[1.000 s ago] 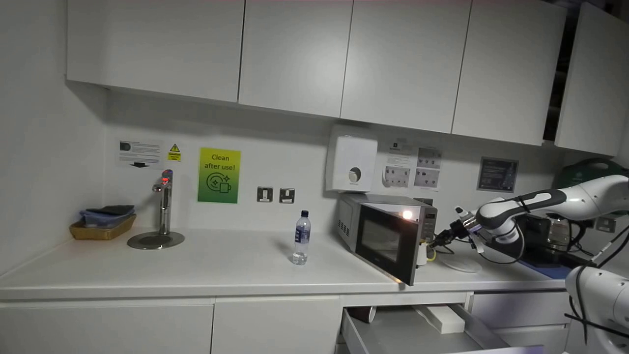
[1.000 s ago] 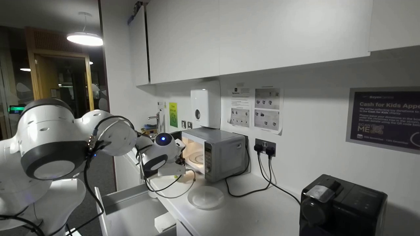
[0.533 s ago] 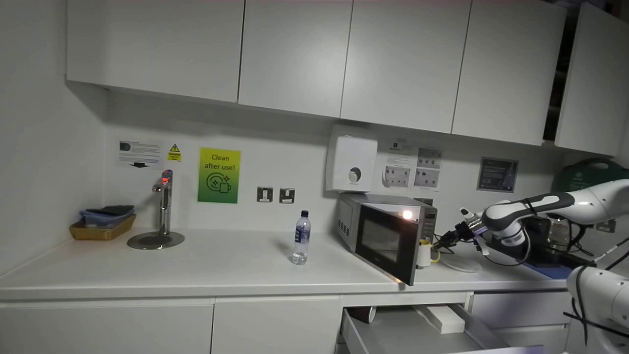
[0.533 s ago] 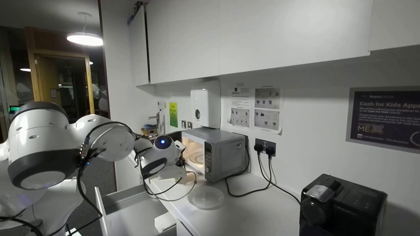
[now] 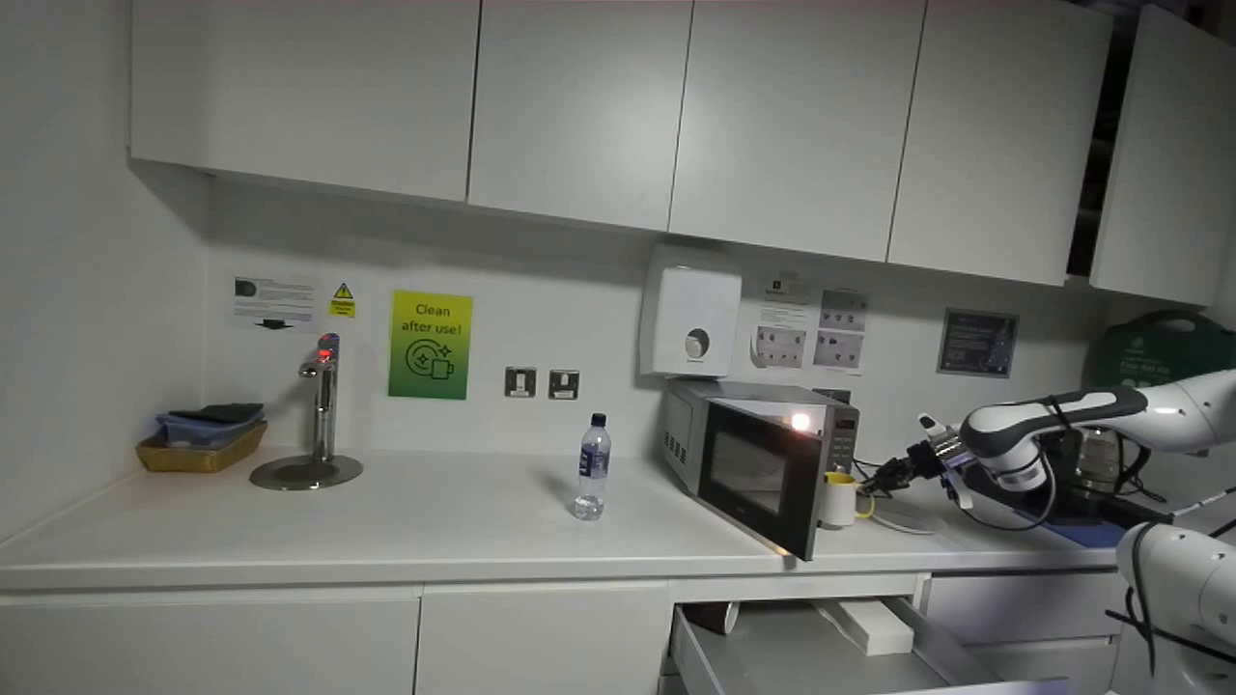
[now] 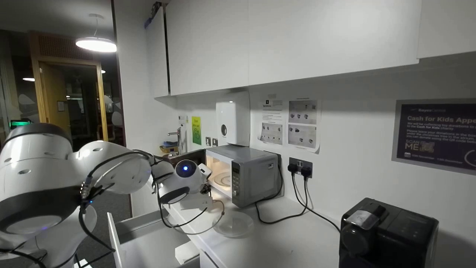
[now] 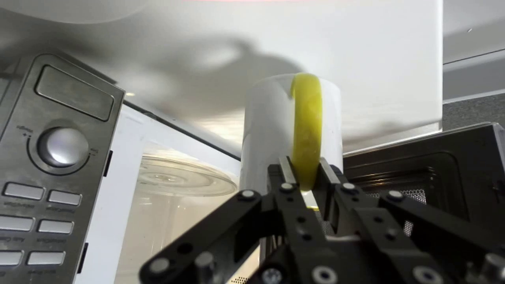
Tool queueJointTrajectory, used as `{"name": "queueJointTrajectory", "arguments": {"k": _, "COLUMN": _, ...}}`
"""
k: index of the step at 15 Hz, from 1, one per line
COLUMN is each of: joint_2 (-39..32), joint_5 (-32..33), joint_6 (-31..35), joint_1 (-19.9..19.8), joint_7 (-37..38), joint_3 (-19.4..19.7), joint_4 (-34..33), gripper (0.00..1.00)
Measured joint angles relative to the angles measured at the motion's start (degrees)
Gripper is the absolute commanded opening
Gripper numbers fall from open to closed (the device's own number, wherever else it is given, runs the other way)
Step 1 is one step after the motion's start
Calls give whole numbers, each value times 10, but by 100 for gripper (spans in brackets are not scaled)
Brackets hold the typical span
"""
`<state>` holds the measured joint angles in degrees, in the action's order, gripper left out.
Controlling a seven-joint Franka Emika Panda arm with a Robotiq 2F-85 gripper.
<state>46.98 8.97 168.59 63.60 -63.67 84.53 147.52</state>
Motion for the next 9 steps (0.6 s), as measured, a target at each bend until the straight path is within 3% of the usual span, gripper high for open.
{"name": "queueJointTrajectory", "arguments": {"k": 9, "joint_2": 25, "joint_5": 0, "joint_6": -2, "joint_1": 16, "joint_7": -9, "joint_3": 26, "joint_4": 0, "gripper": 4}}
